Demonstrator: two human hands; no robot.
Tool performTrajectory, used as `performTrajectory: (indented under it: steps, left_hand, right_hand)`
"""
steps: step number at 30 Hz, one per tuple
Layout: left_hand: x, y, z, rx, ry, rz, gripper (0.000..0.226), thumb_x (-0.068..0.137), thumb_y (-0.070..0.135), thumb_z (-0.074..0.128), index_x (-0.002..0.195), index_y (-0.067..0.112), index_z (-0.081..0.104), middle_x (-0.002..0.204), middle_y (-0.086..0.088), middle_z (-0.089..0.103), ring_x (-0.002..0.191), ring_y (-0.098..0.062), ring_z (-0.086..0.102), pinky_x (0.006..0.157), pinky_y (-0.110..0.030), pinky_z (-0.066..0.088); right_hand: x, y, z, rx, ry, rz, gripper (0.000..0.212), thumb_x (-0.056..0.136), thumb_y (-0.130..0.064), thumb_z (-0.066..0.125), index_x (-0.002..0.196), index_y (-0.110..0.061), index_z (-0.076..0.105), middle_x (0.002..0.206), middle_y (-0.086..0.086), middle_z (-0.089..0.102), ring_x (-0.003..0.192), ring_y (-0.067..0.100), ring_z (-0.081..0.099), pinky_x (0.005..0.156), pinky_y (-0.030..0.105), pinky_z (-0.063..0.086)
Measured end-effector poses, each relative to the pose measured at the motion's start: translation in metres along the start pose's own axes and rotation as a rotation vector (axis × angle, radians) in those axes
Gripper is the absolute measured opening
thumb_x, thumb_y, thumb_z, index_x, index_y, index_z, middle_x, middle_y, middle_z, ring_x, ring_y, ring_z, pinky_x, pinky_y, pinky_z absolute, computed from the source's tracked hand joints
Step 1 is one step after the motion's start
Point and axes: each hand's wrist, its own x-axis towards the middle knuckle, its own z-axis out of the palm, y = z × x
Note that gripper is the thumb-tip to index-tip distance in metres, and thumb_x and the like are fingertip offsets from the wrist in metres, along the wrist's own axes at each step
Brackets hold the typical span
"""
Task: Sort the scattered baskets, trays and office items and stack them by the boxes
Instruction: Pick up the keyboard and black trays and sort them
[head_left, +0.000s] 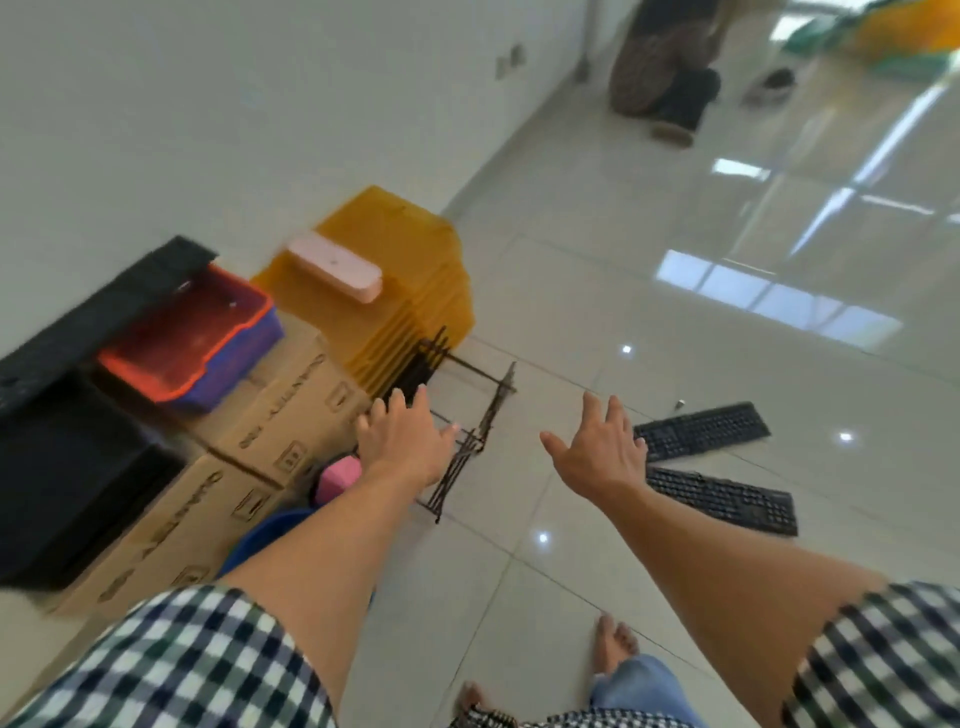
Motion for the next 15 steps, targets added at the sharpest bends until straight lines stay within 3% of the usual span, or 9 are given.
performTrajectory:
  steps: [10, 15]
  left_hand:
    - [0.027, 0.284, 0.039, 0.119, -0.027, 0.300, 0.075, 0.098, 0.064, 0.039, 0.158, 0.024, 0.020, 0.163, -0.009, 0.026, 0.148, -0.031, 0.025, 0.117, -0.050, 0.021]
    - [0.028, 0.391, 0.074, 0.137, -0.074, 0.373, 0.075, 0.098, 0.065, 0.038, 0.159, 0.026, 0.018, 0.162, -0.009, 0.026, 0.147, -0.031, 0.027, 0.116, -0.048, 0.022]
  right_hand:
    - [0.065, 0.224, -0.108, 0.061, 0.079, 0.258, 0.089, 0.094, -0.064, 0.051, 0.161, -0.021, 0.009, 0.168, 0.013, 0.005, 0.155, 0.030, 0.008, 0.120, 0.054, 0.020]
    - [0.092, 0.327, -0.143, 0.047, 0.062, 0.365, 0.089, 0.094, -0.064, 0.051, 0.161, -0.023, 0.010, 0.168, 0.012, 0.008, 0.155, 0.030, 0.011, 0.121, 0.056, 0.019]
